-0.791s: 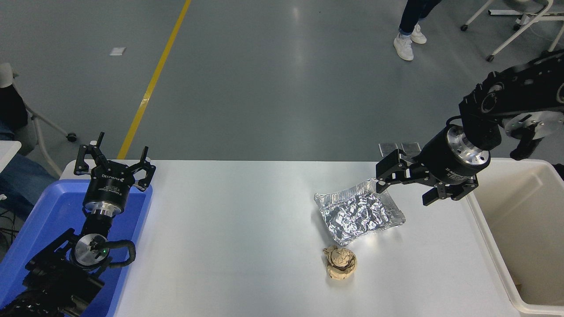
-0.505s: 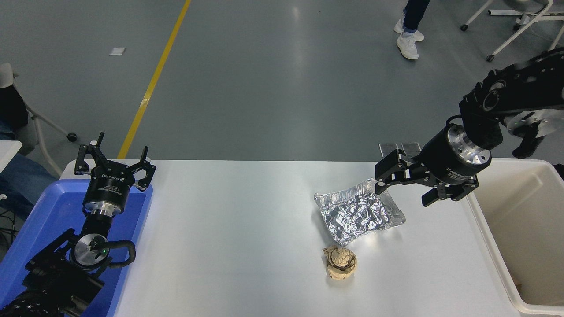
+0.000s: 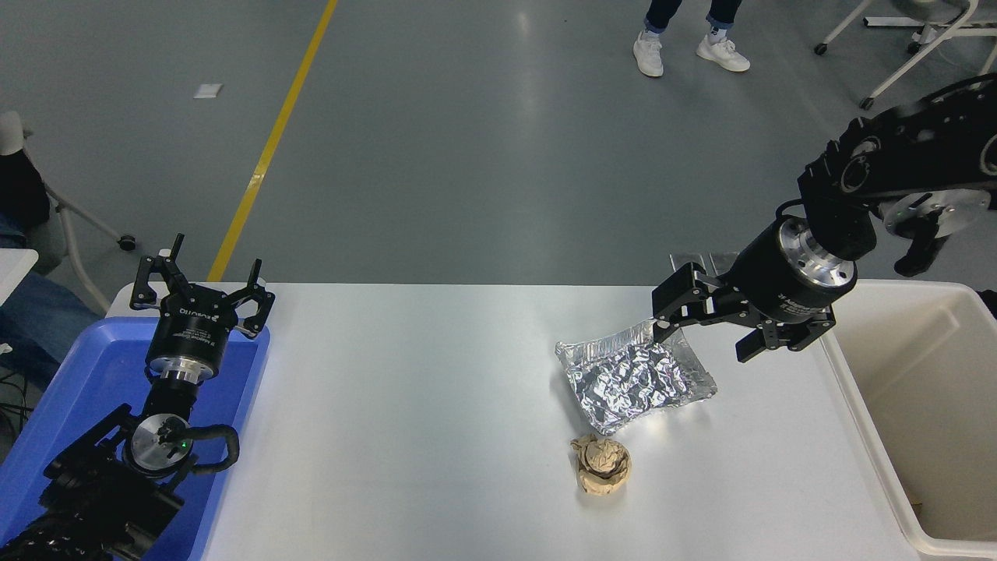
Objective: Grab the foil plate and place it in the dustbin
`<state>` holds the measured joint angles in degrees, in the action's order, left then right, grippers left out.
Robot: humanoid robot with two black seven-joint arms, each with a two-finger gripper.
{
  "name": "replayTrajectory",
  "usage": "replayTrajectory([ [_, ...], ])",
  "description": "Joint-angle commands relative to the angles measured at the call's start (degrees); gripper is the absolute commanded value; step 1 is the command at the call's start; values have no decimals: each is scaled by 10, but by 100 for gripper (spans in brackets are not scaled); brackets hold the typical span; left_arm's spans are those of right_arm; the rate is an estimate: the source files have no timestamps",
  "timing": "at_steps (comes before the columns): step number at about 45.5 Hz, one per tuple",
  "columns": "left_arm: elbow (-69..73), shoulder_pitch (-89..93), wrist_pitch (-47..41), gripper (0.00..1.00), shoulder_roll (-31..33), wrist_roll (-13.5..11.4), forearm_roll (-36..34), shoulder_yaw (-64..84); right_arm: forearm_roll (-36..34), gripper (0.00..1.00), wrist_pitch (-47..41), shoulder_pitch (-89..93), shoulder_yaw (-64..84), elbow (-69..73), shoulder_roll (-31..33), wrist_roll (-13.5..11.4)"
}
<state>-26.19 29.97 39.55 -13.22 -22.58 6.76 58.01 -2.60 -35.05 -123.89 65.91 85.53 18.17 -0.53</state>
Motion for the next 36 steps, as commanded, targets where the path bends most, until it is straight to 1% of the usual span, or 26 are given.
replayTrajectory([
  [1,0,0,0,100,0,0,0,0,4,100,1,0,-4,-7,-2,1],
  [5,0,0,0,100,-1,0,0,-1,15,100,4,29,-26,-27,4,0],
  [12,0,0,0,100,-1,-1,0,-1,80,100,42,96,-56,-72,24,1],
  [16,0,0,0,100,-1,0,0,-1,101,100,62,137,-68,-102,25,3],
  [23,0,0,0,100,-1,0,0,-1,163,100,76,203,-100,-133,27,3],
  [32,-1,0,0,100,-1,0,0,-2,277,100,182,325,-124,-230,23,4],
  [36,0,0,0,100,-1,0,0,-2,305,100,250,384,-129,-287,7,4],
])
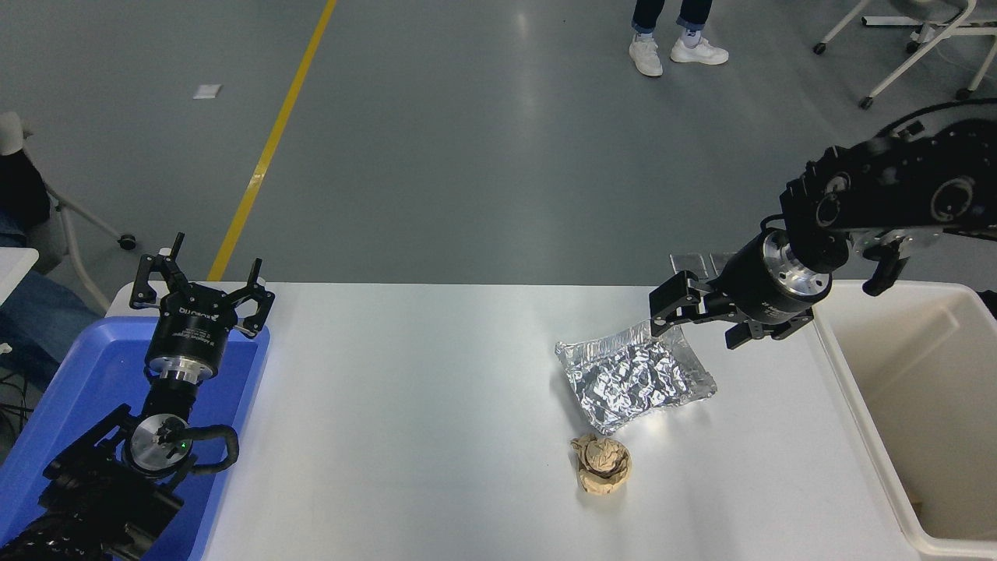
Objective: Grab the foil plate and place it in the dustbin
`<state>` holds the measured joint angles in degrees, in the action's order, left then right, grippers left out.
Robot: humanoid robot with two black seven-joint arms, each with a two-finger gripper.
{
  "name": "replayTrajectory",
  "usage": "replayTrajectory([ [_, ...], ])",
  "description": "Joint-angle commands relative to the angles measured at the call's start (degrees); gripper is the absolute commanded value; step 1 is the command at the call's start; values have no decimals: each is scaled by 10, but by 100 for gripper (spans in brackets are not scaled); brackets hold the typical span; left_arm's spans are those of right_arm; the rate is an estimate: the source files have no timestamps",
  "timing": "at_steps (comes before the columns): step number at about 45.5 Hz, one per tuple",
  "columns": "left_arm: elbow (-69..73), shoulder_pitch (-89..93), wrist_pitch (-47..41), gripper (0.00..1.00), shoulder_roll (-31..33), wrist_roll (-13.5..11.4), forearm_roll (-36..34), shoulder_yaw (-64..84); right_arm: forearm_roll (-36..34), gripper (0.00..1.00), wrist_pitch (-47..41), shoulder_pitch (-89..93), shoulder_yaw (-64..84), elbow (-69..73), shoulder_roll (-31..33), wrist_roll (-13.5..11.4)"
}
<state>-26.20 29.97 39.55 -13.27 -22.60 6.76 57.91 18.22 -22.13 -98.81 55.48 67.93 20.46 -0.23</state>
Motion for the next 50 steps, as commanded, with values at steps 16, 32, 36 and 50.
replayTrajectory([
  [16,-1,0,1,100,0,0,0,-3,100,100,278,333,-40,-280,-100,1],
  [32,-1,1,1,100,0,0,0,-3,101,60,294,409,-110,-349,-122,1],
  [36,-1,1,1,100,0,0,0,-3,101,39,295,414,-119,-359,-127,1],
  [50,0,1,1,100,0,0,0,-3,99,0,285,416,-126,-355,-126,8],
])
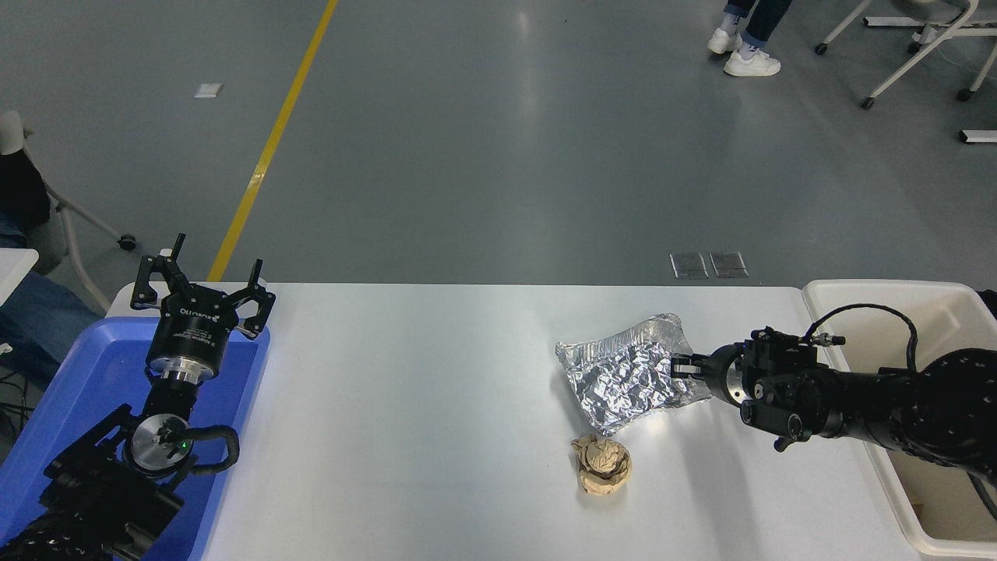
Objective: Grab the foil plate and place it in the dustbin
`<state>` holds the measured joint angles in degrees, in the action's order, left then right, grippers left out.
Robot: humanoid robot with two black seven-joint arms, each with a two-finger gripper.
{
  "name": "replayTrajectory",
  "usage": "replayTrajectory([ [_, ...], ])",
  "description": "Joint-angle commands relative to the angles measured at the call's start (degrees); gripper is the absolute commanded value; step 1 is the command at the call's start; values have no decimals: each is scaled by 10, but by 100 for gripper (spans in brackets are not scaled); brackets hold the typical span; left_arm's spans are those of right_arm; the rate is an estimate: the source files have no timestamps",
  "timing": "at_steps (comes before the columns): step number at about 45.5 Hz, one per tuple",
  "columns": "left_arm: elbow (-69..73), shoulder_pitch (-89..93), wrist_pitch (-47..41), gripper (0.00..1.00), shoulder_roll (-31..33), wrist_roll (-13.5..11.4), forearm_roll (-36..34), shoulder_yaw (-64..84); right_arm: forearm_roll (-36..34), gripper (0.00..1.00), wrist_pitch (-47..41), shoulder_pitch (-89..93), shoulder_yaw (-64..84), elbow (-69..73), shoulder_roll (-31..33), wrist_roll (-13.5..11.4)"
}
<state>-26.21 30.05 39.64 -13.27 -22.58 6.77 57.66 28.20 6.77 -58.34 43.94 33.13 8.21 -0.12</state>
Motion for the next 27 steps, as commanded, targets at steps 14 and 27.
replayTrajectory([
  [14,-1,0,0,100,0,0,0,-1,-5,0,-25,-64,22,86,35,36],
  [27,-1,0,0,100,0,0,0,-1,-18,0,-69,-314,123,341,169,42],
])
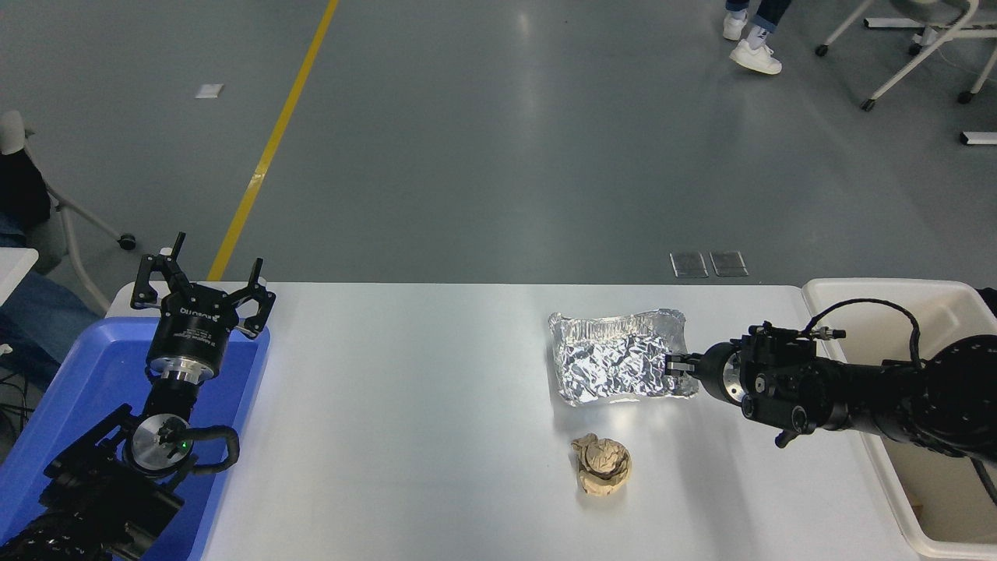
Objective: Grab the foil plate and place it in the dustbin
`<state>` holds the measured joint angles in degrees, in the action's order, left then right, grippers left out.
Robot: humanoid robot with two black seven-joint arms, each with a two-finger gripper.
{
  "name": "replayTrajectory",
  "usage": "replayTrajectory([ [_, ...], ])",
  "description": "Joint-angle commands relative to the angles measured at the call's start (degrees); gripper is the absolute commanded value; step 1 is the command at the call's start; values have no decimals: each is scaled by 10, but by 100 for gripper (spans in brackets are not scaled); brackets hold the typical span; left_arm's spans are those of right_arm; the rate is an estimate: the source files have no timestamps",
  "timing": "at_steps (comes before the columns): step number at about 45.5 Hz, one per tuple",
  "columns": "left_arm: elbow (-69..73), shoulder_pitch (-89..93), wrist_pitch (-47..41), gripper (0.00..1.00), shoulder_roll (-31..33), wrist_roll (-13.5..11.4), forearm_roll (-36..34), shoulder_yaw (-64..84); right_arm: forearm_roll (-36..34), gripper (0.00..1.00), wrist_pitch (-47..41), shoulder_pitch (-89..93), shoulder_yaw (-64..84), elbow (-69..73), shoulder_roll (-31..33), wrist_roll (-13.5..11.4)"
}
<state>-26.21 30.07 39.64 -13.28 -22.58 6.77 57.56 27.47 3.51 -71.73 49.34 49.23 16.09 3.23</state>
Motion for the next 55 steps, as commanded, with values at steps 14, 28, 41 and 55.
replayTrajectory([
  [14,0,-1,0,100,-1,0,0,0,-129,0,-216,-562,260,381,95,36],
  [28,0,-1,0,100,-1,0,0,-1,-181,0,-399,-726,285,387,63,71],
  [41,0,-1,0,100,-1,0,0,-1,-166,0,-399,-743,334,384,69,64],
  [55,0,-1,0,100,-1,0,0,-1,61,0,-323,-707,477,308,265,63],
])
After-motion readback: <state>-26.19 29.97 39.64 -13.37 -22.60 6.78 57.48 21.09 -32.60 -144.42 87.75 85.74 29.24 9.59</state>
